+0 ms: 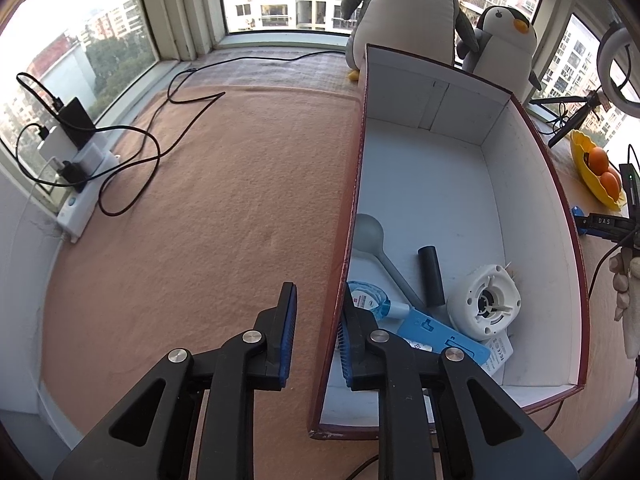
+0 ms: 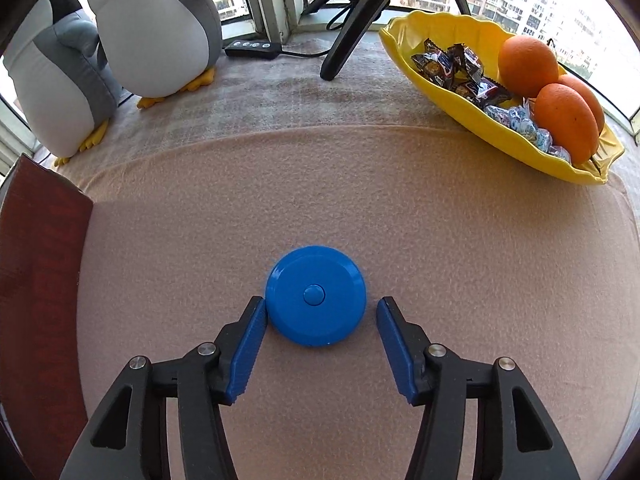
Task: Organize rigid objects
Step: 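Close the right tool on the blue tape measure and lift it, then carry the tape measure into the box and open the right tool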
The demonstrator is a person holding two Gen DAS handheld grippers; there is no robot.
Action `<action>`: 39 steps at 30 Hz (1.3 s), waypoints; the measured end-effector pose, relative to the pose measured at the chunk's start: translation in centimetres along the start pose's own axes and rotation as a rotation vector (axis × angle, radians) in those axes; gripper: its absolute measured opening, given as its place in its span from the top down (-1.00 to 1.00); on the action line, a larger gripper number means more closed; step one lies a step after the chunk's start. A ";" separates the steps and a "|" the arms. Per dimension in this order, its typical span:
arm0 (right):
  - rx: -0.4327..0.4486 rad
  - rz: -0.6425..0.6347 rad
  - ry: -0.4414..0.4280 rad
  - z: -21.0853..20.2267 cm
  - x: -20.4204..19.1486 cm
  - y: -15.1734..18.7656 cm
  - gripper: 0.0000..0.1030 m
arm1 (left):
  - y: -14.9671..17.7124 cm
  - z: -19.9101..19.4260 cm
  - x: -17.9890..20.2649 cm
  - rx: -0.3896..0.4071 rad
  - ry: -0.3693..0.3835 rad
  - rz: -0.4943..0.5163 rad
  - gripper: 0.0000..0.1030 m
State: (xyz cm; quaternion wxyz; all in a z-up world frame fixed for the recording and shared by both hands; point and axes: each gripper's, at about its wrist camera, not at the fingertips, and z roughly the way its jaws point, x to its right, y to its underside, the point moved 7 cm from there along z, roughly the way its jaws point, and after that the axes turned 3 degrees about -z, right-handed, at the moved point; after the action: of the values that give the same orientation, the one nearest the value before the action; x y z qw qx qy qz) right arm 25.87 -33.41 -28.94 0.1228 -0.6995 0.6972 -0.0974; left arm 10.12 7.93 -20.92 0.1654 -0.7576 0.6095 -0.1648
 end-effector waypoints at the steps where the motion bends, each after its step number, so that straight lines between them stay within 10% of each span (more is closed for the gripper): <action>1: -0.001 -0.007 0.005 0.0 0.0 -0.1 0.11 | 0.0 0.0 0.0 0.000 0.001 0.003 0.66; 21: 0.131 -0.063 -0.015 -5.3 -2.2 1.8 0.12 | -0.1 0.0 0.1 0.004 0.026 0.000 0.66; 39: 0.308 -0.274 -0.195 -16.2 -14.6 5.4 0.12 | -0.2 0.0 0.2 0.027 0.047 0.016 0.74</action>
State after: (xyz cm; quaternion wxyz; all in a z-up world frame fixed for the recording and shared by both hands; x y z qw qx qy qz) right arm 15.64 -19.42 -14.66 0.2805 -0.7669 0.5574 -0.1501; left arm 10.37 7.78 -20.78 0.1627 -0.7463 0.6170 -0.1894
